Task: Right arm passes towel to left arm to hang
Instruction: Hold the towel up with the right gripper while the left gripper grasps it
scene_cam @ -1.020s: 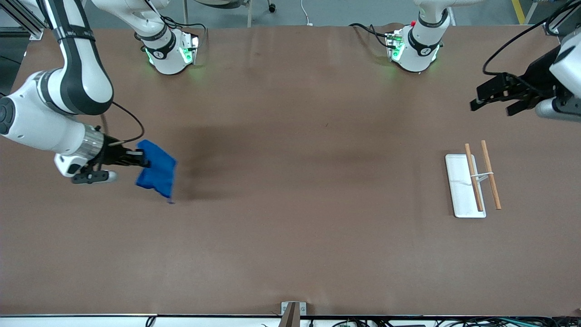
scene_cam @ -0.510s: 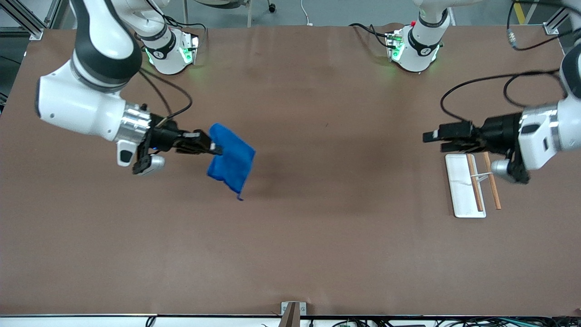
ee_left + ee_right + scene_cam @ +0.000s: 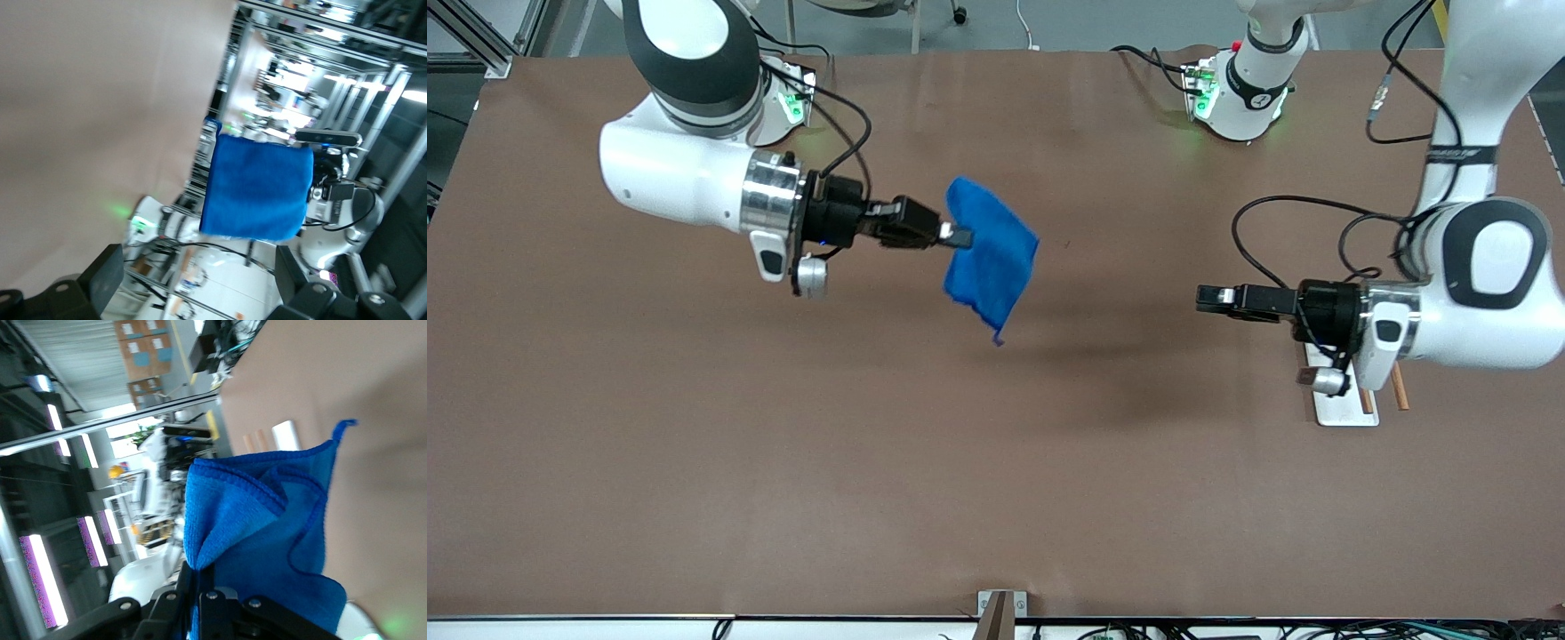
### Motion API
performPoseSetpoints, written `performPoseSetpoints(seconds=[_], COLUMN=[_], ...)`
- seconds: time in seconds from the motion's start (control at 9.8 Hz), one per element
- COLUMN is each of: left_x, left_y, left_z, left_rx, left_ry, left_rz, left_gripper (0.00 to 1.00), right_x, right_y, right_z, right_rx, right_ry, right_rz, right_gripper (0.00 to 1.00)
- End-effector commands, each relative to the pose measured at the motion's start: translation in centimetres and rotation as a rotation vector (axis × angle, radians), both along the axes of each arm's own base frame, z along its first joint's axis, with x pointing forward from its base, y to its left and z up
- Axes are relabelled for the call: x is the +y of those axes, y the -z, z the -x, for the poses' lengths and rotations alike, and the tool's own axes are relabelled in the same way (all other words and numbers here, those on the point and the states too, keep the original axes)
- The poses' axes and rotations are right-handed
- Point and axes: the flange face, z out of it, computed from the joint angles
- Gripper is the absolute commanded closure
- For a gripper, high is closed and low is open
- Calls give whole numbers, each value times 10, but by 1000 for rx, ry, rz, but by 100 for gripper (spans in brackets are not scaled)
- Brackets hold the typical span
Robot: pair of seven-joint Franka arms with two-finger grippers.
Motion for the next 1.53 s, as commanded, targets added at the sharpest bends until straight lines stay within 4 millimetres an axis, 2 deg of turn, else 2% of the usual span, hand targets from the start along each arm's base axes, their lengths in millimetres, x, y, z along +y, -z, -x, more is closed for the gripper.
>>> performPoseSetpoints(seconds=[0.0, 0.2, 0.41, 0.71, 0.92, 1.02, 1.33, 1.43], left_x=[-19, -52, -82, -107, -114, -121, -127, -136], left_y=[47, 83, 93, 88, 77, 81, 86, 82], left_z=[2, 4, 16, 30, 37, 45, 54, 58], left_rx=[67, 46, 88, 72, 73, 49, -8, -23], left_ry=[11, 0, 0, 25, 63, 67, 59, 69], left_rz=[189, 355, 433, 538, 602, 624, 647, 668], left_gripper=[0, 0, 0, 0, 0, 1, 7, 12], right_x=[23, 37, 48, 57, 57, 56, 56, 57], right_y=[-7, -9, -21, -17, -17, -20, -20, -20], right_z=[11, 21, 26, 29, 28, 27, 27, 27], right_rx=[48, 89, 134, 137, 137, 132, 130, 130], right_ry=[53, 79, 93, 113, 115, 117, 116, 115], right_rz=[-69, -118, -205, -198, -199, -204, -203, -203], right_gripper=[100, 100, 100, 100, 100, 100, 100, 100])
